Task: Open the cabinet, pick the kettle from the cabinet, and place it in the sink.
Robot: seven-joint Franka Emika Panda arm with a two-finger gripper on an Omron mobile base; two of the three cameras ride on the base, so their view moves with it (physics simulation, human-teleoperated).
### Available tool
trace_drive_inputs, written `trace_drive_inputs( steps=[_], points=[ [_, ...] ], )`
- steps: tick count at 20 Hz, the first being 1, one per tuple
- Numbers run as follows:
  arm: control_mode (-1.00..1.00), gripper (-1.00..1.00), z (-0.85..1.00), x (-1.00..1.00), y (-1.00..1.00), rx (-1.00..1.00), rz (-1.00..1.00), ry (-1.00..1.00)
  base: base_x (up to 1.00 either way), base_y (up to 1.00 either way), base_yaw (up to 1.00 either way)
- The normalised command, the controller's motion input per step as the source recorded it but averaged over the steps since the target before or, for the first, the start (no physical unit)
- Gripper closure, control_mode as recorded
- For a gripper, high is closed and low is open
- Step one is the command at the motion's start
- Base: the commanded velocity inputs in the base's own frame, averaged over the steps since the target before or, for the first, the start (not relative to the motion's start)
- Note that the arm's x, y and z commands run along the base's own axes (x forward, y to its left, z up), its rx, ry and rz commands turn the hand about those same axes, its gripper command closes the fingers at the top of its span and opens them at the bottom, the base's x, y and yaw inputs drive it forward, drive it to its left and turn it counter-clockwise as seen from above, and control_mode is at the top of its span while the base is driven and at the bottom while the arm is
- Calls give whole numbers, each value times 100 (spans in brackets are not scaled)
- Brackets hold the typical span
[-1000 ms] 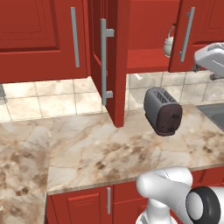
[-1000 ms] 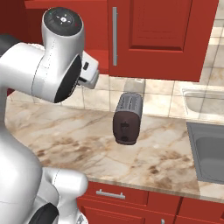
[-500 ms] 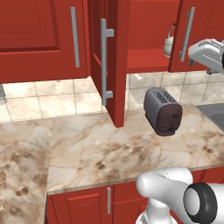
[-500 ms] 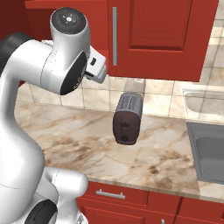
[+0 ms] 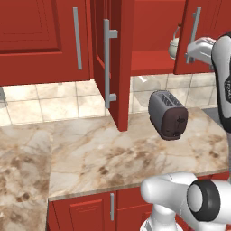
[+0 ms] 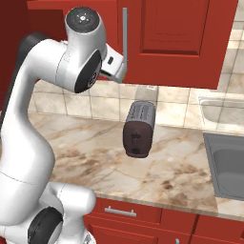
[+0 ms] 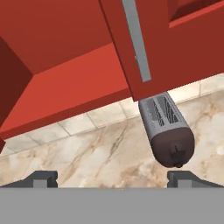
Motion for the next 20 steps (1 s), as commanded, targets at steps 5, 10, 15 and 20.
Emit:
trace_drive_inputs(
  steps=[5, 10, 15, 20],
  points=[
    [-100, -100, 7, 41, -26, -1, -1, -2, 0, 0, 0],
    [-100, -100, 6, 40, -24, 0, 0, -8, 0, 0, 0],
    [-100, -100, 1, 38, -20, -2, -2, -9, 0, 0, 0],
    [-100, -100, 0, 44, -9, 0, -6, -4, 0, 0, 0]
  ],
)
